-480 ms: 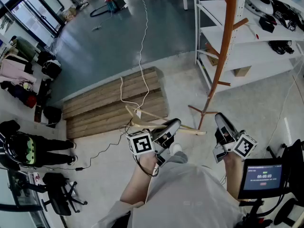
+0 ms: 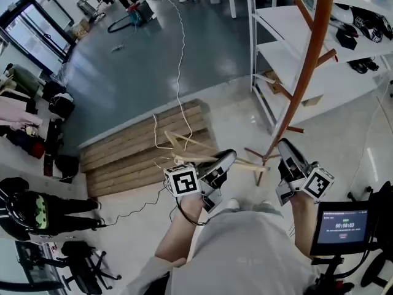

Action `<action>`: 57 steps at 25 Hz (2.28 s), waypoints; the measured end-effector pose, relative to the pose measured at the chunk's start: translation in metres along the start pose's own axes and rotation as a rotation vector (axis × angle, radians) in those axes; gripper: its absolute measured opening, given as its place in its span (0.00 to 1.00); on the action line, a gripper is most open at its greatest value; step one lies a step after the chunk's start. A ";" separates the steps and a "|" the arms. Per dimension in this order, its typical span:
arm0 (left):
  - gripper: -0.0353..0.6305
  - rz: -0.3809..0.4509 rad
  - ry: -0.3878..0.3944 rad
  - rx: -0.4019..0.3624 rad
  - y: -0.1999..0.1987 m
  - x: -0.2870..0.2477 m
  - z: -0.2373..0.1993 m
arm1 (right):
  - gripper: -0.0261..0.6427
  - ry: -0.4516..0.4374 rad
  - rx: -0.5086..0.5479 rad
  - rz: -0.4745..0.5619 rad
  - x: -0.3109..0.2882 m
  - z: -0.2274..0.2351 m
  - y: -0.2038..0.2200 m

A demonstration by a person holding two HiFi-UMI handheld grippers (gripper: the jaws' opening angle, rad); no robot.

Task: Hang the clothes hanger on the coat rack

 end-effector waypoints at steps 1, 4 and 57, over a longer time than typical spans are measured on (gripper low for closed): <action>0.14 -0.003 -0.003 0.001 -0.001 -0.003 0.000 | 0.18 -0.005 0.001 0.000 -0.002 0.001 -0.003; 0.14 -0.012 0.015 -0.004 0.000 -0.016 0.002 | 0.18 -0.004 0.008 0.000 -0.003 0.006 -0.014; 0.14 -1.047 0.173 -0.393 -0.129 -0.267 0.148 | 0.18 0.000 0.164 0.220 -0.016 -0.059 -0.192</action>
Point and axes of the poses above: the fingertips, and each gripper's own axes: x backward along the fingers, z to its right, y out of its underside, the point moved 1 cm from there along x, backward along the fingers, and after that the axes turned 13 degrees about y, right-handed, at the moved point
